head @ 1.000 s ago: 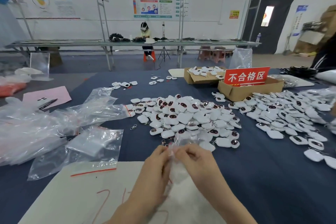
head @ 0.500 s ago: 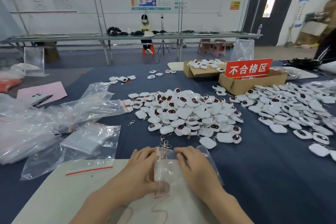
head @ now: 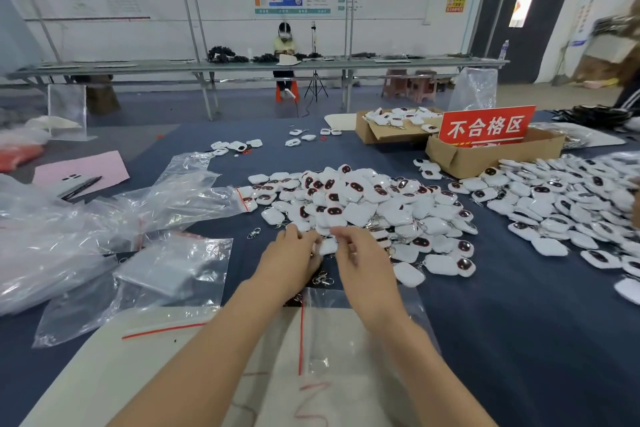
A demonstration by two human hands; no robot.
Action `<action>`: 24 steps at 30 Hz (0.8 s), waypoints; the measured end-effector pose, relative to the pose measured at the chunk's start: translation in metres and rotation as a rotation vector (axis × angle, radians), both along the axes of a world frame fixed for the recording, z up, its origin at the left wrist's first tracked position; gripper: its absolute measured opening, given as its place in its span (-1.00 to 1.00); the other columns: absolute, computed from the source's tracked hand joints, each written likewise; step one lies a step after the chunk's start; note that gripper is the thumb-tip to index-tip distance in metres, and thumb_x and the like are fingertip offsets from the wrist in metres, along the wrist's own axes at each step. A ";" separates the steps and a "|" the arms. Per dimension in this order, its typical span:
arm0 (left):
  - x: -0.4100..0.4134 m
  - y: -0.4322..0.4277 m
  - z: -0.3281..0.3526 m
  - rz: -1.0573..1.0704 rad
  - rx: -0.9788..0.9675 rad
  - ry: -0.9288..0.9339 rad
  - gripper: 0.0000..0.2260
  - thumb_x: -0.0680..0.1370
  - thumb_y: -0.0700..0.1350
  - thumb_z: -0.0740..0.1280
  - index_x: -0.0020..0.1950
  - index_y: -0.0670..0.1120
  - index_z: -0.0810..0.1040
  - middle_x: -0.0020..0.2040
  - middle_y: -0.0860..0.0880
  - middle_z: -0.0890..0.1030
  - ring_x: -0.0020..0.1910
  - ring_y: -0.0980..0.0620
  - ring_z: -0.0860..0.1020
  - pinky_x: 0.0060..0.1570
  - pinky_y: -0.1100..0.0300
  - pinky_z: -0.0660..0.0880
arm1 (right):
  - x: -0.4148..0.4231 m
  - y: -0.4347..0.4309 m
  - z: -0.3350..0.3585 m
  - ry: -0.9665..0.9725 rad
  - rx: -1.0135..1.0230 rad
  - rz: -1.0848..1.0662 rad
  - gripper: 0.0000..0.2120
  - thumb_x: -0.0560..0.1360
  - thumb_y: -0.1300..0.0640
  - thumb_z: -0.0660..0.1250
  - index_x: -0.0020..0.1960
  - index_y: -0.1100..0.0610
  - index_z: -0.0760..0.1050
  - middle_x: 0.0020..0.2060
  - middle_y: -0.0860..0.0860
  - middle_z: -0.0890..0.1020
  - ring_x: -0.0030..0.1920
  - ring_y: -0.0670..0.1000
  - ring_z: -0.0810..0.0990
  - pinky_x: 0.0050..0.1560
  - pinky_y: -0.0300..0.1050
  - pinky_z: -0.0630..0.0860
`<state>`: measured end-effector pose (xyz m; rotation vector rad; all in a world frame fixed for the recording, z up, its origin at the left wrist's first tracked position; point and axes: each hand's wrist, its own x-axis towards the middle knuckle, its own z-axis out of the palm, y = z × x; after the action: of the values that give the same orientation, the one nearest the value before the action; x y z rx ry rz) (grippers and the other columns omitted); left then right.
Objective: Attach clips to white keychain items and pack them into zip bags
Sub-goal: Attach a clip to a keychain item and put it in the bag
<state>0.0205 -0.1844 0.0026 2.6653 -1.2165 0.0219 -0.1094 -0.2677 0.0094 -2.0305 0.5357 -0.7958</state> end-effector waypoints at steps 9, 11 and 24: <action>-0.016 0.032 -0.004 -0.011 -0.783 0.376 -0.89 0.68 -0.02 0.25 0.03 0.11 0.56 -0.17 0.14 0.67 -0.21 0.18 0.63 -0.16 0.29 0.52 | 0.027 -0.002 -0.019 0.101 -0.066 0.099 -0.73 0.65 -0.03 0.25 0.33 -0.11 0.52 0.16 -0.24 0.52 0.08 -0.26 0.49 0.00 -0.56 0.31; -0.023 0.034 -0.009 0.077 -1.055 0.611 -0.86 0.67 -0.07 0.29 0.05 0.10 0.64 -0.20 0.06 0.68 -0.27 0.16 0.62 -0.19 0.34 0.53 | 0.031 -0.001 -0.019 0.066 0.060 0.099 -0.86 0.61 -0.06 0.32 0.14 -0.16 0.58 0.02 -0.28 0.57 0.01 -0.32 0.52 -0.06 -0.56 0.34; -0.022 0.029 -0.028 0.086 -1.103 0.816 -0.80 0.54 0.04 0.34 0.13 0.21 0.65 -0.06 -0.12 0.68 -0.17 -0.13 0.57 0.02 -0.32 0.56 | 0.032 -0.004 -0.028 -0.105 0.521 0.224 -0.89 0.56 0.18 0.42 0.04 0.00 0.60 -0.22 -0.12 0.70 -0.31 -0.13 0.63 -0.32 -0.27 0.54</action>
<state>-0.0014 -0.1550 -0.0259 1.4818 -0.5345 -0.2693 -0.0774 -0.2715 -0.0190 -1.5258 0.3956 -0.5523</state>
